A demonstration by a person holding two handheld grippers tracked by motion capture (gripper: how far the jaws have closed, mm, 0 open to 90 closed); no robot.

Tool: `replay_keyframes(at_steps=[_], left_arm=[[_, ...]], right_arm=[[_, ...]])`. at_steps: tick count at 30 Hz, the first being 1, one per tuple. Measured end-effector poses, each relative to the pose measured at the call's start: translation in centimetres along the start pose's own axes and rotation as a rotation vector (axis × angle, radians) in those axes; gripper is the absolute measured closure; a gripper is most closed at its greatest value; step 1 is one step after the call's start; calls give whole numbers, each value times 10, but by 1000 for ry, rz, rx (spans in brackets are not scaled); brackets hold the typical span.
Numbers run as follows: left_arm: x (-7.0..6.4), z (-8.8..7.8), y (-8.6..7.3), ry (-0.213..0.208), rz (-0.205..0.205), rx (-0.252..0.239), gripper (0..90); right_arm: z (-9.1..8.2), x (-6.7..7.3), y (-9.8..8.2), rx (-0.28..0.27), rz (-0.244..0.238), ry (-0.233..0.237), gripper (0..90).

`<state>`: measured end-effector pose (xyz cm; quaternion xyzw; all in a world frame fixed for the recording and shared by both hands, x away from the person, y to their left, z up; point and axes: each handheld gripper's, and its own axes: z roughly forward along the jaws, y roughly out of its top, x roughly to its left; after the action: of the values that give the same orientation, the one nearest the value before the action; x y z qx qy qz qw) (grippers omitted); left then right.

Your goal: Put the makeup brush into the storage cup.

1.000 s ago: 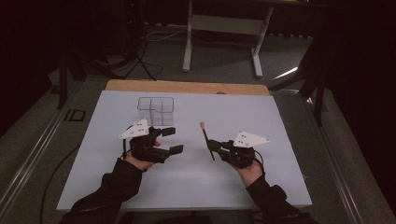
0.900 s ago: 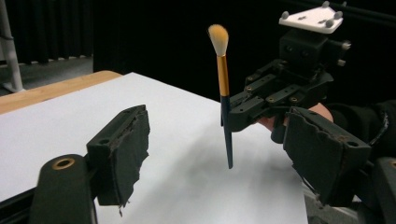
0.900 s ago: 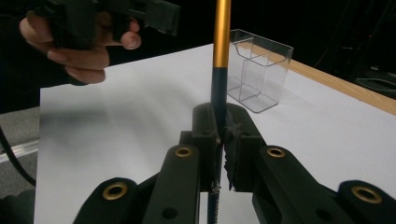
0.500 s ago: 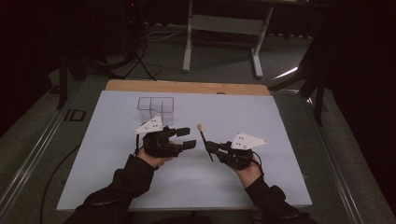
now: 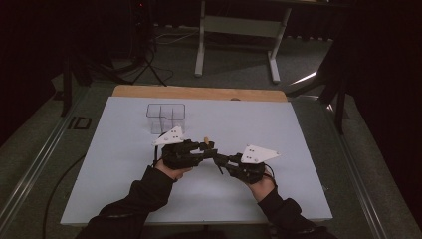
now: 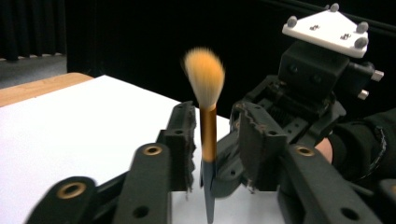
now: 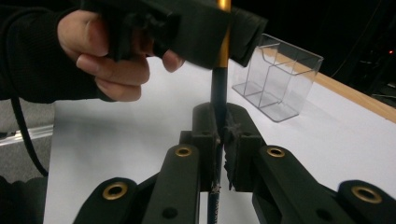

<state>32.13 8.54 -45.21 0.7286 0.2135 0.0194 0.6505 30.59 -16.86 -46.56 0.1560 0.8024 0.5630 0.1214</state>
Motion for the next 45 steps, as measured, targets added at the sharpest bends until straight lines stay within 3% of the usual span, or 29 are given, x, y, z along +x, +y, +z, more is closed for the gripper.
replay_keyframes(at_steps=[9, 12, 18, 23, 30, 36, 41, 45], left_arm=[[1, 3, 0, 7, 1, -2, 822], [2, 4, 0, 15, 25, -14, 828], [3, 7, 1, 16, 5, -3, 839], [0, 7, 3, 31, 26, 10, 843], [-3, 6, 9, 41, 31, 30, 843], [-5, 2, 14, 48, 39, 27, 843], [-5, -2, 17, 56, 35, 31, 843], [-4, -4, 20, 66, 32, 35, 843]], right_arm=[[2, 1, -1, 9, -3, 1, 833], [2, 0, 0, 8, 6, -1, 833], [1, 0, 0, 11, 7, -15, 833], [1, -1, -1, 18, 22, -10, 819], [3, -1, -1, 36, 31, -17, 699], [2, 4, 5, 39, 1, -27, 601], [3, 3, 8, 51, 16, -8, 440], [4, 4, 8, 60, 8, -9, 404]])
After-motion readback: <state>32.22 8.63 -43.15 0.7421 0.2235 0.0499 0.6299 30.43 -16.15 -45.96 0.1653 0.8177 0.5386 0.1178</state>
